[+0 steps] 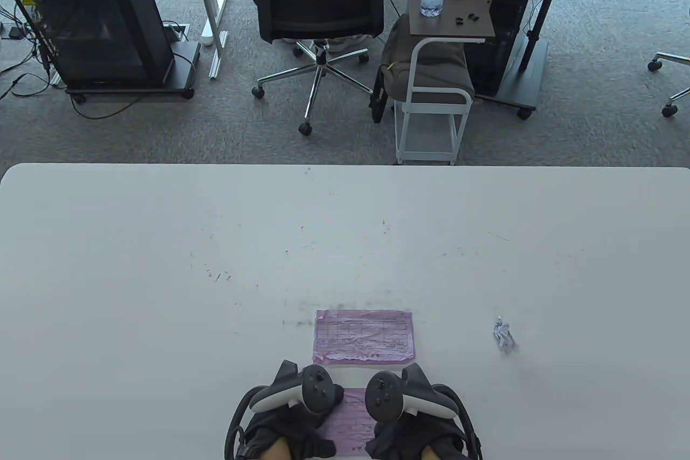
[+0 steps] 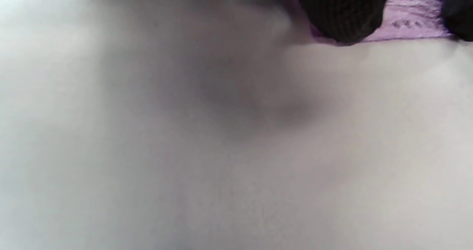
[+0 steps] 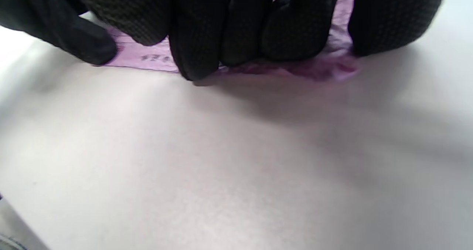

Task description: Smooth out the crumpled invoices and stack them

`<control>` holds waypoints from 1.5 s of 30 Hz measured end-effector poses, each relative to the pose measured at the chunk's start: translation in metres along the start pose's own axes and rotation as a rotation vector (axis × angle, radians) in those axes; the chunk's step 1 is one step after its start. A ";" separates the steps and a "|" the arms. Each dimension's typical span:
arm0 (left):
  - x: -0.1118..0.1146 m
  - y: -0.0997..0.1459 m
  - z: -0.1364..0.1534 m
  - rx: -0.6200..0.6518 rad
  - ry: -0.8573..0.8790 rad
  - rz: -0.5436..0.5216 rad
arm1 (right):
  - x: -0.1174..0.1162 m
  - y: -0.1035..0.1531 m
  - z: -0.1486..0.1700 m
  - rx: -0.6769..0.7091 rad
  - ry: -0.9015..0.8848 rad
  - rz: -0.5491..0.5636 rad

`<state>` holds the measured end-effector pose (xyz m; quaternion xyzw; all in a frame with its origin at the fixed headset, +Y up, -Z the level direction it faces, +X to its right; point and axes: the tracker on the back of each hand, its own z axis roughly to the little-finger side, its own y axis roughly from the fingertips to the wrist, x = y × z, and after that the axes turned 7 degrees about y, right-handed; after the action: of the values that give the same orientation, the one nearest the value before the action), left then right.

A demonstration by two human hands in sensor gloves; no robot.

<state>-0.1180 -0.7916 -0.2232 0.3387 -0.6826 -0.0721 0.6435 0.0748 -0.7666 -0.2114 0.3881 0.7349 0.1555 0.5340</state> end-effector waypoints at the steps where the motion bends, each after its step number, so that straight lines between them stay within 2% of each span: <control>1: 0.000 0.000 0.000 0.000 0.001 0.000 | 0.000 0.000 0.003 -0.011 -0.003 -0.006; 7: 0.000 0.000 0.000 0.005 -0.001 -0.007 | -0.002 0.006 0.029 -0.110 -0.068 -0.025; 10: 0.000 0.000 0.001 0.018 -0.007 -0.030 | 0.003 0.016 0.041 -0.116 -0.074 0.035; 11: 0.000 0.000 0.001 0.016 -0.004 -0.028 | 0.006 0.019 0.042 -0.106 -0.075 0.081; 15: 0.000 0.000 0.001 0.015 -0.001 -0.028 | 0.022 0.036 0.034 -0.056 -0.049 0.475; 17: 0.000 0.000 0.001 0.017 -0.002 -0.028 | 0.023 0.036 0.021 0.017 0.008 0.550; 21: -0.001 0.000 0.002 0.022 0.001 -0.029 | 0.011 0.018 -0.014 0.214 0.144 0.507; 23: -0.001 0.000 0.002 0.021 -0.005 -0.033 | 0.003 0.010 -0.029 0.260 0.255 0.487; 25: -0.001 0.000 0.002 0.023 -0.003 -0.032 | -0.005 0.003 -0.040 0.268 0.325 0.396; 28: -0.001 0.000 0.002 0.026 -0.003 -0.032 | -0.015 -0.008 -0.041 0.176 0.345 0.186; 31: -0.001 -0.001 0.002 0.025 -0.003 -0.029 | -0.010 -0.008 -0.033 0.100 0.329 0.218; 33: -0.001 -0.001 0.002 0.025 -0.003 -0.029 | -0.009 -0.008 -0.024 0.027 0.325 0.167; 40: -0.001 -0.001 0.001 0.020 -0.002 -0.032 | -0.001 -0.003 -0.013 -0.165 0.300 0.208; 45: -0.001 -0.001 0.001 0.018 -0.002 -0.032 | 0.001 -0.001 -0.007 -0.277 0.297 0.185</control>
<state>-0.1185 -0.7919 -0.2247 0.3554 -0.6783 -0.0766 0.6386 0.0684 -0.7652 -0.2102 0.3498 0.7384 0.3586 0.4515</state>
